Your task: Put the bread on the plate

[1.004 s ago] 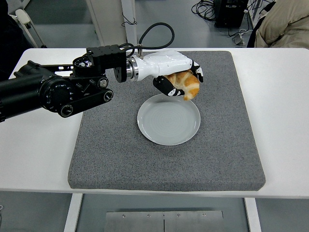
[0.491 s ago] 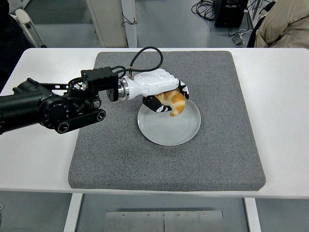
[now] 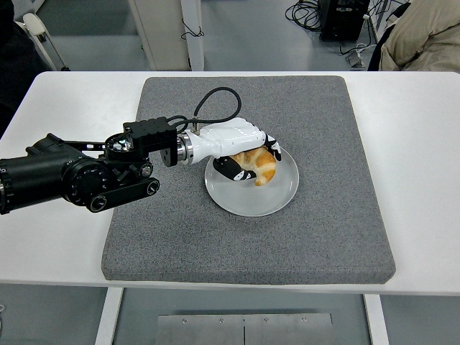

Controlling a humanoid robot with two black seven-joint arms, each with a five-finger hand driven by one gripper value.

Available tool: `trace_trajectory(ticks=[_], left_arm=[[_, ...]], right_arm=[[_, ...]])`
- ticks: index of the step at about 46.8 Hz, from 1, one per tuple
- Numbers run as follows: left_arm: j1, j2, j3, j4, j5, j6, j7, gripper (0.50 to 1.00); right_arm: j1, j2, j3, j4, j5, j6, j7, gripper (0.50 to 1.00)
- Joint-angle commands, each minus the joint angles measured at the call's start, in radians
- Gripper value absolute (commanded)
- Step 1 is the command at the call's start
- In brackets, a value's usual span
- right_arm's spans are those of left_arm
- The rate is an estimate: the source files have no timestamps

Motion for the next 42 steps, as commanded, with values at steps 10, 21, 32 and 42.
trace_trajectory(ticks=[10,21,32,42], left_arm=[[0.020,0.000,0.002,0.002,0.000,0.015,0.002,0.643],[0.040,0.000,0.018,0.016,0.002,0.041,0.002,0.645],[0.054,0.000,0.031,0.017,0.002,0.056,0.002,0.652],[0.058,0.000,0.031,0.017,0.000,0.088,0.000,0.695]], right_arm=[[0.000,0.000,0.000,0.000,0.000,0.000,0.000,1.000],[0.000,0.000,0.000,0.000,0.000,0.000,0.000,1.000],[0.000,0.000,0.000,0.000,0.000,0.000,0.000,1.000],[0.000,0.000,0.000,0.000,0.000,0.000,0.000,1.000]])
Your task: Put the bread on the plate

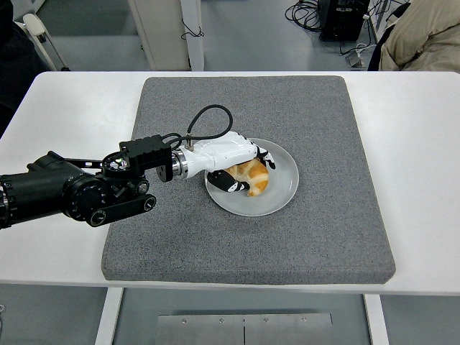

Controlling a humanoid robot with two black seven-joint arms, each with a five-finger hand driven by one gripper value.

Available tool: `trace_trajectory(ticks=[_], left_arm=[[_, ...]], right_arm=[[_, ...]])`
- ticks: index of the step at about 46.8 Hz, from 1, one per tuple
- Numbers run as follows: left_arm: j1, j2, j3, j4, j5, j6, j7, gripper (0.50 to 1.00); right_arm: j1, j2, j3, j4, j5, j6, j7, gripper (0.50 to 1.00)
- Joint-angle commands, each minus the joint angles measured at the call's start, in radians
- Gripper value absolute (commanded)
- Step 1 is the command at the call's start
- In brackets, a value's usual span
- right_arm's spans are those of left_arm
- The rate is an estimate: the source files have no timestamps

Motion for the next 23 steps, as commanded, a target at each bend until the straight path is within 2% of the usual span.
trace_trajectory(ticks=[1,4,7,9,14,23], left_arm=[[0.001,0.000,0.000,-0.001,-0.002,0.003,0.001,0.707],[0.001,0.000,0.000,-0.001,-0.005,0.003,-0.001,0.755],[0.002,0.000,-0.002,-0.001,-0.011,0.001,-0.001,0.846],[0.004,0.000,-0.002,-0.001,-0.011,0.003,-0.001,0.883],[0.016,0.002,-0.003,-0.001,-0.011,0.003,-0.001,0.921],[0.030,0.000,-0.005,-0.001,-0.013,0.001,-0.001,0.948]], right_arm=[[0.000,0.000,0.000,0.000,0.000,0.000,0.000,1.000],[0.000,0.000,0.000,0.000,0.000,0.000,0.000,1.000],[0.000,0.000,0.000,0.000,0.000,0.000,0.000,1.000],[0.000,0.000,0.000,0.000,0.000,0.000,0.000,1.000],[0.000,0.000,0.001,0.000,0.000,0.000,0.000,1.000],[0.000,0.000,0.001,0.000,0.000,0.000,0.000,1.000]])
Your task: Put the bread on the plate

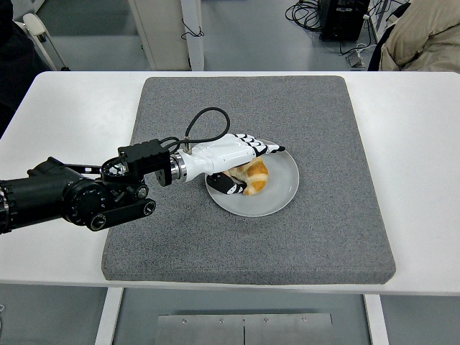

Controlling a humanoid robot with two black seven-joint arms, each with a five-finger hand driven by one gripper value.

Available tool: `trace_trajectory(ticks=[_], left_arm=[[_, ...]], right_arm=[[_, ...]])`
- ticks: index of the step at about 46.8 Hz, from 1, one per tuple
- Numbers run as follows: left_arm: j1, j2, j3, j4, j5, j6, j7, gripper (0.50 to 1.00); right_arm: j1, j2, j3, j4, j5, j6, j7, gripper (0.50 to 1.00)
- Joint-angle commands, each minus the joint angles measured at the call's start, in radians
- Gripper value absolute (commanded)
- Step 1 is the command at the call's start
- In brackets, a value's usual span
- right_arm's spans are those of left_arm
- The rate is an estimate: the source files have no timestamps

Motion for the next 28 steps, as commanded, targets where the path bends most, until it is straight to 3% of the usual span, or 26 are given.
trace_trajectory(ticks=[1,14,28], left_arm=[[0.002,0.001,-0.003,0.000,-0.001,-0.001,0.000,0.949],[-0.016,0.015,-0.011,0.000,-0.198,-0.012,-0.021,0.969],[-0.019,0.040,-0.073,-0.002,-0.299,-0.040,-0.032,0.971]], right_arm=[[0.000,0.000,0.000,0.000,0.000,0.000,0.000,1.000],[0.000,0.000,0.000,0.000,0.000,0.000,0.000,1.000],[0.000,0.000,0.000,0.000,0.000,0.000,0.000,1.000]])
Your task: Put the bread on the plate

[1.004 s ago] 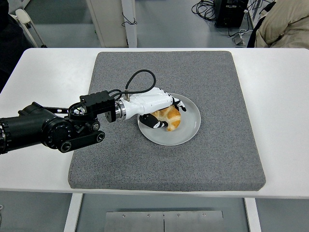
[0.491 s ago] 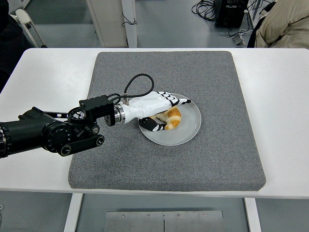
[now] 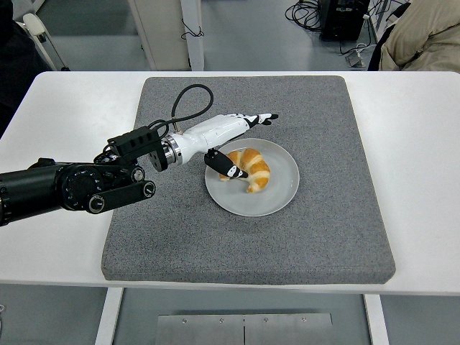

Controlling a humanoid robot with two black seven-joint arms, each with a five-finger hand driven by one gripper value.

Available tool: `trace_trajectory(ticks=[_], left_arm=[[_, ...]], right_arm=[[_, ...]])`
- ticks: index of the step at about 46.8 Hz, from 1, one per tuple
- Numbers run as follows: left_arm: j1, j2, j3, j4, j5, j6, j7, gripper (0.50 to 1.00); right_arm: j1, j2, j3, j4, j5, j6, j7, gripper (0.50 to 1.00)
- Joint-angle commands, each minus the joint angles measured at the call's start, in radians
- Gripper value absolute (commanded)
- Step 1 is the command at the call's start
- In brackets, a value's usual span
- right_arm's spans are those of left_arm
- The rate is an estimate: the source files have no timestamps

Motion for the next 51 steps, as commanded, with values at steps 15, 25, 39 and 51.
trace_trajectory(ticks=[15,25,39,51], left_arm=[[0.041,0.064,-0.137,-0.001,-0.170,-0.022,-0.009,0.971],[0.051,0.091,-0.201,0.001,-0.355,-0.022,-0.009,0.971],[0.107,0.090,-0.356,0.106,-0.431,-0.022,-0.038,0.971],[0.142,0.038,-0.445,0.294,-0.533,-0.035,-0.058,0.971]], right_arm=[[0.000,0.000,0.000,0.000,0.000,0.000,0.000,1.000],[0.000,0.000,0.000,0.000,0.000,0.000,0.000,1.000],[0.000,0.000,0.000,0.000,0.000,0.000,0.000,1.000],[0.000,0.000,0.000,0.000,0.000,0.000,0.000,1.000]])
